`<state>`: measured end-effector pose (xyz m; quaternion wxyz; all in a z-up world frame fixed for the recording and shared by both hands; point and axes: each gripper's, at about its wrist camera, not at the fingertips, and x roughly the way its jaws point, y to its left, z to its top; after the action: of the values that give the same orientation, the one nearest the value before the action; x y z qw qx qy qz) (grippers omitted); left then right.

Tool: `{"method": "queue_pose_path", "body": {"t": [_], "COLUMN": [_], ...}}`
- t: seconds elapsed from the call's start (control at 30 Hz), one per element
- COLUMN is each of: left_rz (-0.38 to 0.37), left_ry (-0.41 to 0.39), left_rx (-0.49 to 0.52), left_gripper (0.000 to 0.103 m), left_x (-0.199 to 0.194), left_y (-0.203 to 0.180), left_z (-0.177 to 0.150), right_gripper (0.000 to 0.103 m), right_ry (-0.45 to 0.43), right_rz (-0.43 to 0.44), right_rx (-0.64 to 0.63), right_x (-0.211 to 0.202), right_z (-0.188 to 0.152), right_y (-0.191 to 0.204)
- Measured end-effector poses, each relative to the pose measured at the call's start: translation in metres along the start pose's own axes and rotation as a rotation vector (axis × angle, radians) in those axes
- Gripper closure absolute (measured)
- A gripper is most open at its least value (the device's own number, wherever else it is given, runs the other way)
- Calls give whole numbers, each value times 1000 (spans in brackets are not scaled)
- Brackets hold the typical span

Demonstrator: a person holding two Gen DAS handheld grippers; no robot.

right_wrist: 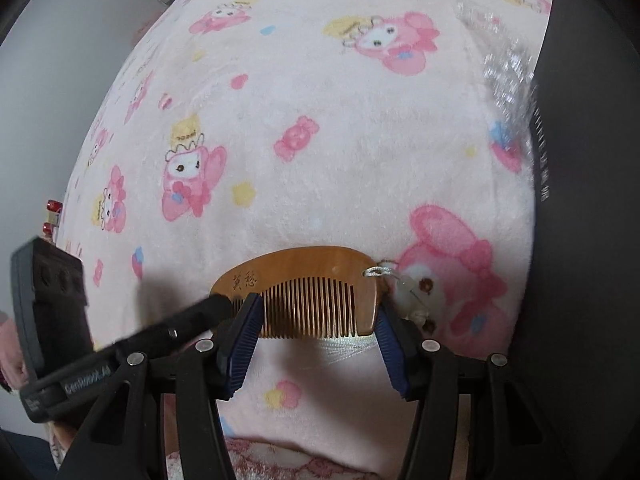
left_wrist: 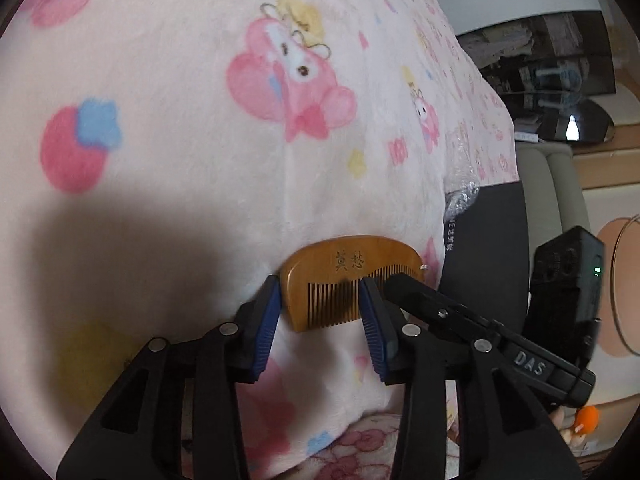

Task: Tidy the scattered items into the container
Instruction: 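Lift the wooden comb with the left gripper over the box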

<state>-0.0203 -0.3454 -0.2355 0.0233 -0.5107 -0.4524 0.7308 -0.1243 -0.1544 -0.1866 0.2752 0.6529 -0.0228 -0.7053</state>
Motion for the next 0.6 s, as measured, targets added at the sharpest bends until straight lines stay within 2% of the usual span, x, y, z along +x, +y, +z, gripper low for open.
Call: {"method": "queue_pose_path", "body": {"t": [0.03,0.1,0.13,0.17,0.33,0.43,0.6], "left_rz": [-4,-31,-31,-35,-27,-53,-74], "left_ry": [-9,-33,-46,-59,-124,-146,-155], "left_rx": [-7,-22,-20,-9,71,104,234], "left_gripper": [80,80,80,80,80,80,80], "left_x": [-1,-8,-12,-18,-55,-77,-95], "left_y": [1,5,5,2,-23,-43,-108], "left_z": [0,2,2,1,-10,-19,-43], "right_gripper": [49,52,60,62,63,63,63], "right_ry": [10,13,0,-12,-71,-128,-222], "right_rz": [19,46,54,64,115,130,156], "right_rx": [10,20,13,2,-44,-75,-89], "right_x": [4,6,2,-1,-33,-65,-129], "right_z": [2,6,7,8,2,-8,-38], "right_y": [-3,-7,-6,-5,8,16,0]}}
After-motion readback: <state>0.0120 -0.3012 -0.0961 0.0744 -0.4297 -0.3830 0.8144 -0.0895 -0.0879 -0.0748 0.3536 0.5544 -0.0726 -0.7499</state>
